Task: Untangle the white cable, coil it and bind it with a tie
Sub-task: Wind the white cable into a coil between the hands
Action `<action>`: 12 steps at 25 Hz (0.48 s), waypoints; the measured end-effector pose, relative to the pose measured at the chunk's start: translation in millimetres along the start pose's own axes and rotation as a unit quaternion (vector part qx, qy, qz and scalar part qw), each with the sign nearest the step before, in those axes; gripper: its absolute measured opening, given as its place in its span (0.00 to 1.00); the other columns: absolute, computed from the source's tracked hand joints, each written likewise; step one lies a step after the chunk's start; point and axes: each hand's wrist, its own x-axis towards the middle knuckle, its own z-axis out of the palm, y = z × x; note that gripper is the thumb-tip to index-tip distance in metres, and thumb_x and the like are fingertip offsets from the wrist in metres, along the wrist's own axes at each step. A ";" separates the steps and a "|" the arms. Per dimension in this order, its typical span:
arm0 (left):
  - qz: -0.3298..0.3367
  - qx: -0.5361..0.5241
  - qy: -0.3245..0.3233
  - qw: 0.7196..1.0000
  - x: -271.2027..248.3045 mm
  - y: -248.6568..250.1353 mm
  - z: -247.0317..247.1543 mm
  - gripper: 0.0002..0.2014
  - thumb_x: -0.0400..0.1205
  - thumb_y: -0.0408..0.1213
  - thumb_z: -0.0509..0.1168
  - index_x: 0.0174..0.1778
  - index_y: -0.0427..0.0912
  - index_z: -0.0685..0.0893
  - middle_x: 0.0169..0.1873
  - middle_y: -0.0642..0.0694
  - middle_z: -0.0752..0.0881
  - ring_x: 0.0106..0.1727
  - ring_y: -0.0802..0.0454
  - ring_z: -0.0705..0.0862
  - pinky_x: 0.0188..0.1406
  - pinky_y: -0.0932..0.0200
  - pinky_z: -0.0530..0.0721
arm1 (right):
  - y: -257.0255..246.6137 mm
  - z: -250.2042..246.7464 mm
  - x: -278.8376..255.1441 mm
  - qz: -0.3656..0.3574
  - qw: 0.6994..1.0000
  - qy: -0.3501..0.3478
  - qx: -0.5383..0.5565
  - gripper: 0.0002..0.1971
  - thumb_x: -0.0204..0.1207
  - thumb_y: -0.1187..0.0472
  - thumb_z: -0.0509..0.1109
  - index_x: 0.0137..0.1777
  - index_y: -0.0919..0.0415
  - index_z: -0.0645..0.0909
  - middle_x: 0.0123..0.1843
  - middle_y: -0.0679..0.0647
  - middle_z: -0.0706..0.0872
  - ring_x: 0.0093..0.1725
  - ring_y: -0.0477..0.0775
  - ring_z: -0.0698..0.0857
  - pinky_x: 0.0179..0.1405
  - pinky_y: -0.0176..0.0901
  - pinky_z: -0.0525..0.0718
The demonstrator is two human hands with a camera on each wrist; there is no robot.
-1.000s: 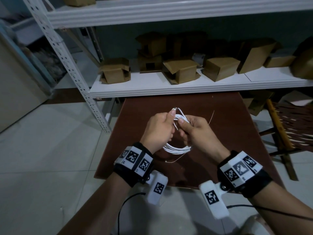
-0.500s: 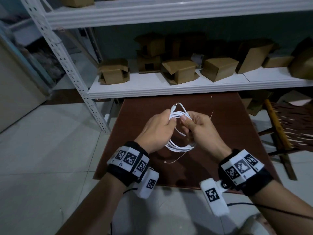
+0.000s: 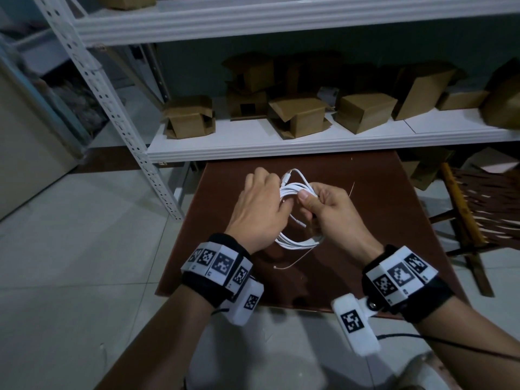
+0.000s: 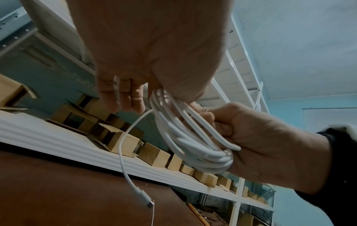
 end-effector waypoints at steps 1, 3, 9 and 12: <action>-0.008 -0.005 0.005 1.000 0.6 -0.3 1.0 0.11 0.87 0.45 0.65 0.50 0.48 0.67 0.56 0.47 0.72 0.62 0.44 0.73 0.60 0.43 0.79 | -0.5 -0.2 0.3 0.001 1.000 -0.002 0.004 0.20 0.92 0.59 0.63 0.35 0.57 0.77 0.27 0.55 0.74 0.21 0.48 0.68 0.23 0.41 0.67; -0.022 -0.037 0.024 0.999 0.7 0.8 1.2 0.12 0.85 0.43 0.66 0.53 0.47 0.68 0.56 0.48 0.71 0.62 0.45 0.73 0.61 0.43 0.78 | -1.5 -1.1 1.7 0.003 1.000 -0.001 0.004 0.18 0.92 0.59 0.63 0.37 0.59 0.77 0.28 0.55 0.75 0.20 0.47 0.68 0.23 0.39 0.67; 0.046 -0.032 0.011 0.998 -0.1 -4.8 1.4 0.32 0.85 0.36 0.63 0.87 0.39 0.64 0.86 0.43 0.60 0.89 0.45 0.54 0.86 0.47 0.57 | 0.9 -2.8 0.9 -0.001 1.000 -0.019 -0.012 0.21 0.92 0.57 0.64 0.35 0.63 0.76 0.28 0.63 0.73 0.19 0.51 0.67 0.21 0.41 0.66; 0.055 -0.032 -0.010 0.998 -0.2 -10.6 4.5 0.24 0.87 0.37 0.60 0.80 0.38 0.71 0.83 0.43 0.68 0.88 0.46 0.58 0.86 0.43 0.65 | -2.3 -3.1 -0.7 -0.006 0.999 -0.020 -0.040 0.21 0.92 0.59 0.64 0.34 0.60 0.75 0.24 0.55 0.74 0.19 0.46 0.68 0.19 0.35 0.66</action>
